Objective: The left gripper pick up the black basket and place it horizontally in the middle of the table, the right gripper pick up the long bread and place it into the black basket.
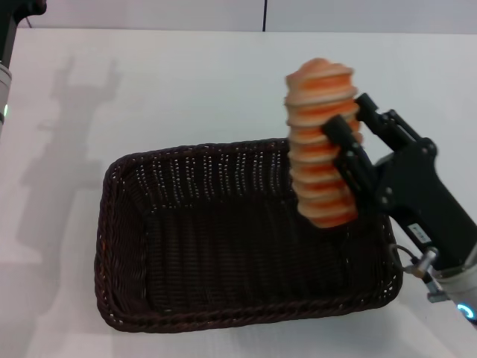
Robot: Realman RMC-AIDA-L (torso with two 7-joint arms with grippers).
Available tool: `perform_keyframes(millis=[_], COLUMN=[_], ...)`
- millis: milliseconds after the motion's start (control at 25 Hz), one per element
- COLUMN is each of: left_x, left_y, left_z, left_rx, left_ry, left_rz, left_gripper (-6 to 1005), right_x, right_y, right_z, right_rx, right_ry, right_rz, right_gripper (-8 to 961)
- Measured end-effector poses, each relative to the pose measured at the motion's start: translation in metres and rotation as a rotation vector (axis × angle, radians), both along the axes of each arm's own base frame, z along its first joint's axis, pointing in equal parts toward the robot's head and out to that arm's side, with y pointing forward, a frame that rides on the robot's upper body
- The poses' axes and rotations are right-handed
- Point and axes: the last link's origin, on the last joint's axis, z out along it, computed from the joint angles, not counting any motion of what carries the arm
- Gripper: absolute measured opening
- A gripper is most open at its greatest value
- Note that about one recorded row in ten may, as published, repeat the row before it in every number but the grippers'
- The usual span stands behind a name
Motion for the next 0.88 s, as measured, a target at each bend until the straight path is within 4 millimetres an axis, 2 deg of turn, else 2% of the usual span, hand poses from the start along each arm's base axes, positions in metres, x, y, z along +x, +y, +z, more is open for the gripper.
perform_keyframes(millis=[200,400,520,600,640,680,720,800,840,880], left_x=[-0.003,-0.006,-0.009,-0.01,-0.015,-0.015,-0.018,-0.021,-0.024,-0.032], left_y=[-0.001,-0.002,-0.003,-0.004,-0.006,-0.006,-0.007,-0.007,-0.008,-0.011], left_z=[0.001,0.001,0.001,0.001,0.001,0.001,0.0,0.0,-0.001,-0.001], left_rx=[0.003,-0.001,-0.005,-0.005,-0.006,-0.006,-0.008,-0.012,-0.017,-0.025], left_ry=[-0.005,-0.024,-0.028,-0.028,-0.029,-0.029,-0.031,-0.036,-0.042,-0.06], left_rz=[0.011,0.016,0.023,0.028,0.041,0.041,0.05,0.058,0.066,0.085], left_gripper=[805,805,805,805,805,805,805,805,805,805], right_x=[-0.004,-0.005,-0.001,0.01,0.028,0.028,0.038,0.06,0.084,0.094], right_y=[0.006,0.007,0.007,0.009,0.012,0.012,0.012,0.012,0.008,0.005], right_z=[-0.005,-0.006,-0.002,0.008,0.027,0.027,0.038,0.059,0.079,0.087], right_rx=[-0.066,-0.09,-0.081,-0.015,0.076,0.076,0.111,0.183,0.281,0.334], right_ry=[0.008,0.016,0.025,0.038,0.048,0.048,0.059,0.073,0.076,0.073], right_rz=[0.002,0.007,-0.011,-0.063,-0.129,-0.129,-0.16,-0.237,-0.337,-0.388], right_gripper=[438,672,715,744,758,772,787,801,801,802])
